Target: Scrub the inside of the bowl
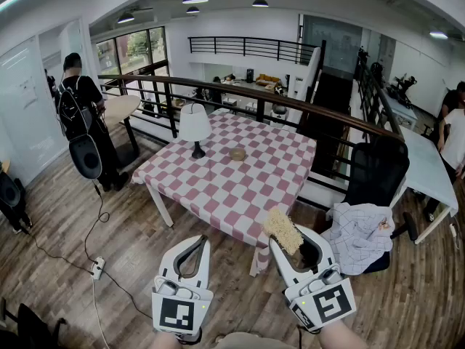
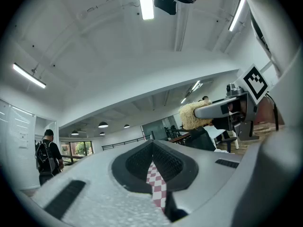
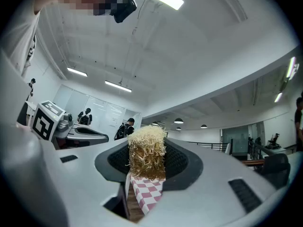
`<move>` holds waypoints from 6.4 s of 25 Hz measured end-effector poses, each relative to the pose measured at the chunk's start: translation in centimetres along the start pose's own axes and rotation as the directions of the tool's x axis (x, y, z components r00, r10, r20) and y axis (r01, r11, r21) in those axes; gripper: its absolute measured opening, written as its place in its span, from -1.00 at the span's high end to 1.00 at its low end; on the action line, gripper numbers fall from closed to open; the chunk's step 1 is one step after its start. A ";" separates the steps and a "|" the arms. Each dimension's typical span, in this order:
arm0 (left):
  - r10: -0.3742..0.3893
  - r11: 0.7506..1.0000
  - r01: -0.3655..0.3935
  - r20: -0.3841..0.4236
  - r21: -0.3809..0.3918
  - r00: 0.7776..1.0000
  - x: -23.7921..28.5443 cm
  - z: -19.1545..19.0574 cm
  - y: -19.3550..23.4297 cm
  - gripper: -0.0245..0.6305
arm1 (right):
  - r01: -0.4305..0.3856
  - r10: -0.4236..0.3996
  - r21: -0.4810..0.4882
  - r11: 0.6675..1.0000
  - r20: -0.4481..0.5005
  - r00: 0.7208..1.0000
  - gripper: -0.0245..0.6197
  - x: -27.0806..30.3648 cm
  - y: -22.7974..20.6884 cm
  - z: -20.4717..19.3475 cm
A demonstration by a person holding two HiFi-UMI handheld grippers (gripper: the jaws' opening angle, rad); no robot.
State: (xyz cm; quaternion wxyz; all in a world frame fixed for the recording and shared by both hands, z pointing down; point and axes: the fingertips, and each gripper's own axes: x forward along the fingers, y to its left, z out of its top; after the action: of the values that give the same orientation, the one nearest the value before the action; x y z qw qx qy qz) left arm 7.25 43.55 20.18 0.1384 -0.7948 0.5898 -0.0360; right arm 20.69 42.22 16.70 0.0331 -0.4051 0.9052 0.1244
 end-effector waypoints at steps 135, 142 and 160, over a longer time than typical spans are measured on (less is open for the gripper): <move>-0.370 0.868 0.137 -0.436 -0.478 0.820 70.6 -51.6 24.2 0.50 | 0.241 -0.134 0.226 0.944 -0.406 0.904 0.42 56.2 -31.9 -44.8; -0.415 0.830 0.124 -0.455 -0.543 0.788 72.6 -56.8 22.1 0.50 | 0.294 -0.163 0.247 0.924 -0.441 0.883 0.42 56.2 -32.0 -49.1; -0.507 0.785 0.089 -0.553 -0.613 0.661 73.2 -64.1 17.5 0.46 | 0.334 -0.145 0.278 0.901 -0.531 0.835 0.42 52.4 -30.2 -54.9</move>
State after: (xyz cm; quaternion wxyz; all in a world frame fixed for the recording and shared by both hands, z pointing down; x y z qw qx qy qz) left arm -1.07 -41.81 69.32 -0.3287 -0.8161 0.4368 -0.1877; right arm 10.27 -28.99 55.36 -0.1122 -0.5221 0.8308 -0.1570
